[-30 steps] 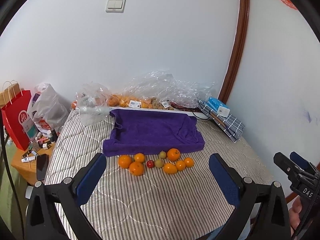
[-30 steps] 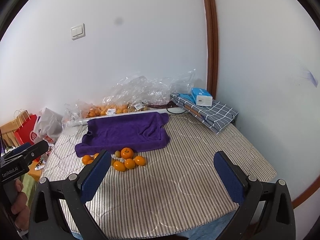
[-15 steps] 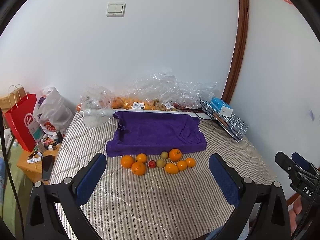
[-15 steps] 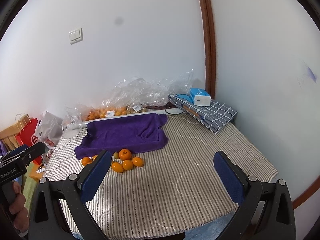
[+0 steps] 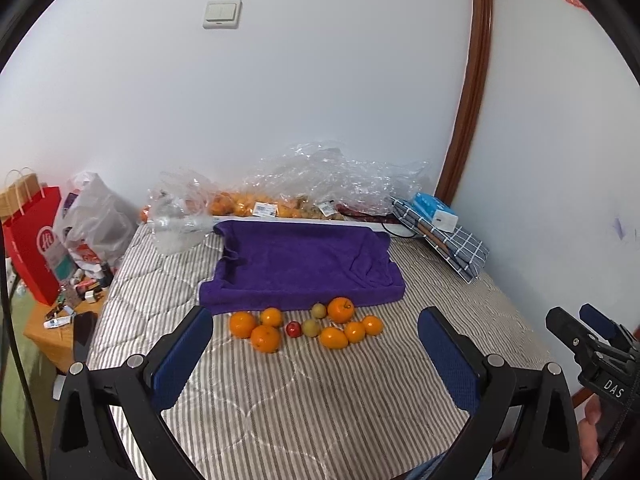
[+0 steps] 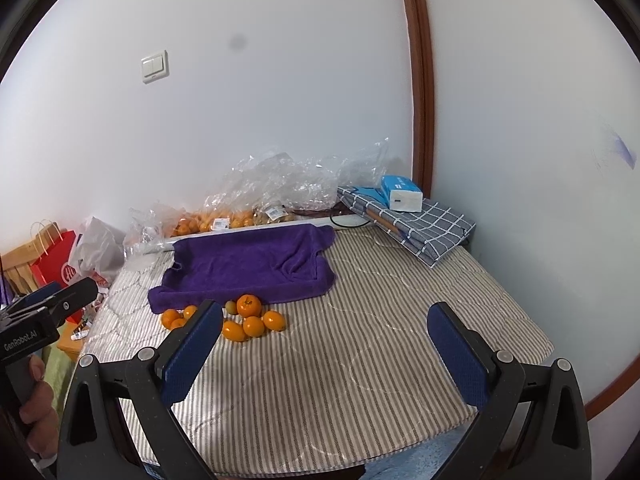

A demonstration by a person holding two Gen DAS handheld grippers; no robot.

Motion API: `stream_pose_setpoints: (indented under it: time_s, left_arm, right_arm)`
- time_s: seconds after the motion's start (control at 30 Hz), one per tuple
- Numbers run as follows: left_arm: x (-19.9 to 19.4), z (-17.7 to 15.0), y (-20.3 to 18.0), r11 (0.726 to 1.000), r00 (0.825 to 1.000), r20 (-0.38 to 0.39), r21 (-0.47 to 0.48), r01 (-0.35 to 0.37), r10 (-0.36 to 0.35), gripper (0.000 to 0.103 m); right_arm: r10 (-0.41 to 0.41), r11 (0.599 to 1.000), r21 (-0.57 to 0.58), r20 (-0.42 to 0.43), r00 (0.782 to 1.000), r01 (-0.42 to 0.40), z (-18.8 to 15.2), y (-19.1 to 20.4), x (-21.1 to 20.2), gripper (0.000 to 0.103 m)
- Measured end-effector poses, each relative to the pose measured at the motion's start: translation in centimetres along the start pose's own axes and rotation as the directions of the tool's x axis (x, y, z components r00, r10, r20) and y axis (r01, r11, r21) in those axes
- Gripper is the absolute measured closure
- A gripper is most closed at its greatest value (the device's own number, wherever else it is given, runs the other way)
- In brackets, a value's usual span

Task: Organize fruits

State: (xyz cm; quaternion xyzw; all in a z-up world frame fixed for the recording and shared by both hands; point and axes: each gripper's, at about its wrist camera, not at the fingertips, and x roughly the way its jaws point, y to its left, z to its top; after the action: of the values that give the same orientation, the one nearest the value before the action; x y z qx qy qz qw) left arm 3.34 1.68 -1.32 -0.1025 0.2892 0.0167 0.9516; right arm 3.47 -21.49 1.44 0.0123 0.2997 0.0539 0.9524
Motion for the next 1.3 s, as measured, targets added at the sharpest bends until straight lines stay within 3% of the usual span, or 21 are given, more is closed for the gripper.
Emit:
stream_pose_setpoints:
  time_s: [0.13,0.4,0.57,0.77,0.97,1.3]
  left_arm:
    - [2.2,0.0,0.8,1.0,0.999,-0.033,-0.007,-0.011,0.011,0.0]
    - [8.7,-0.9,4.0,0.997,0.988,-0.139,-0.04,-0.068,0.062,0.002]
    - [12.6,-2.6,5.5,0.992,0.969,-0.216,-0.029,-0.126,0.117,0.002]
    - [16.2,-4.5,7.1,0.987,0.945,-0.289,-0.017,-0.163,0.151,0.007]
    - [18.4,-5.6,7.9,0.99,0.939,-0.319,-0.025,-0.139,0.124,0.011]
    - [20.2,-6.0,8.6,0.994,0.94,-0.331,-0.042,-0.101,0.082,0.012]
  right_arm:
    - [0.006,1.0,-0.008,-0.022,1.0,-0.006,-0.3,0.0,1.6,0.003]
    - [0.026,0.999,-0.033,-0.138,0.99,-0.031,-2.3,0.6,8.8,0.009]
    - [0.075,0.997,-0.018,-0.228,0.971,-0.081,-3.7,0.8,14.3,0.026]
    - [0.137,0.986,-0.042,-0.333,0.933,-0.16,-5.8,2.6,20.8,0.042]
    - [0.161,0.976,-0.075,-0.373,0.914,-0.202,-7.0,4.8,24.7,0.044]
    - [0.135,0.97,-0.137,-0.389,0.911,-0.202,-6.7,6.3,28.1,0.046]
